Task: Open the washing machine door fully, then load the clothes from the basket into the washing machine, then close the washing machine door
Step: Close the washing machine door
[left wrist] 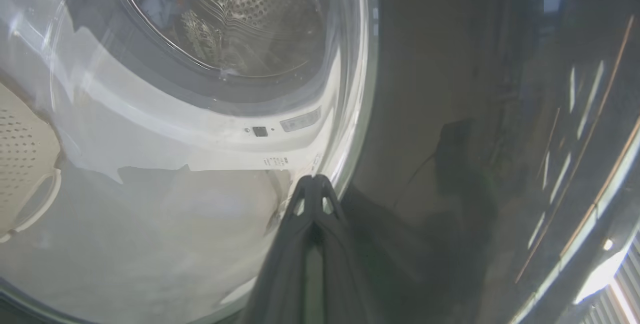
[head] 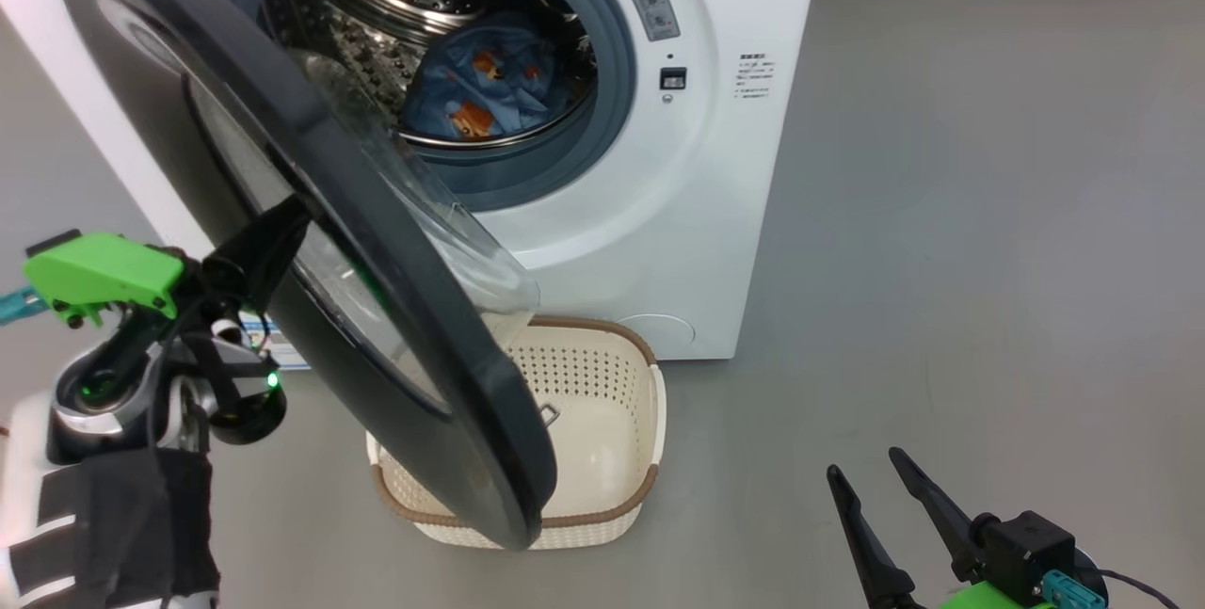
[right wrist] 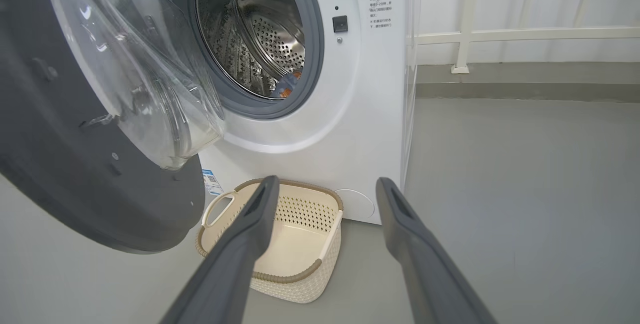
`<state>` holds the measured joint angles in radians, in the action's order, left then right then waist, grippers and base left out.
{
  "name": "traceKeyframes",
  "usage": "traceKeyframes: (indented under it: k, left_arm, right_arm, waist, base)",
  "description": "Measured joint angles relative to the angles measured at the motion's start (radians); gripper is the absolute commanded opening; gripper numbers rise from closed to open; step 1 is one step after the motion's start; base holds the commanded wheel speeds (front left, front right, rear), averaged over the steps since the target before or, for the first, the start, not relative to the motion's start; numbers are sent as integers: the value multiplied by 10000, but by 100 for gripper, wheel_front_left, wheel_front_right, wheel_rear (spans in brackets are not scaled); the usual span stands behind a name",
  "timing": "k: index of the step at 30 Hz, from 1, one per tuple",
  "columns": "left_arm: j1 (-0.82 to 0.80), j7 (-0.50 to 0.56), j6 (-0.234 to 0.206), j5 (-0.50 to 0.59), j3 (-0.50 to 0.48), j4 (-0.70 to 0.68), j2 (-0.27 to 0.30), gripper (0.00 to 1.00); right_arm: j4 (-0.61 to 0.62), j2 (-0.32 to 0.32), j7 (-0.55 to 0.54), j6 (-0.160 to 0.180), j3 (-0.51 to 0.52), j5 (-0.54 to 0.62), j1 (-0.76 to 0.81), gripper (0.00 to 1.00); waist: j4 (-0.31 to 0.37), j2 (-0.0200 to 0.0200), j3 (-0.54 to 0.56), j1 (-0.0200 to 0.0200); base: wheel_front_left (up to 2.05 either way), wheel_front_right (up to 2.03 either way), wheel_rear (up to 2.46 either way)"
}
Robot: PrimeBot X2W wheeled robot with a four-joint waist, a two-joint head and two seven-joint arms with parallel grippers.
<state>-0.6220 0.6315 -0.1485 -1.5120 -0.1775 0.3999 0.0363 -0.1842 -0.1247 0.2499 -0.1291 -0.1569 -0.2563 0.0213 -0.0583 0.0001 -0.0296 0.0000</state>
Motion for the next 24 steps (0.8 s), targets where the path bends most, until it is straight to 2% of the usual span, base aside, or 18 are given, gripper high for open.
traceKeyframes:
  k: [17, 24]
  left_arm:
    - [-942, -2107, 1914, -984, 913, 2686, -48, 0]
    - [-1416, -2552, 2389, -1285, 1032, 3714, -52, 0]
  right_arm:
    - [-54, -267, 0, 0, -221, -2, 8, 100]
    - [-59, -311, 0, 0, -259, -2, 9, 100]
  waist:
    - [654, 0, 278, 0]
    - [843, 0, 341, 0]
  base:
    - [0, 0, 0]
    - [0, 0, 0]
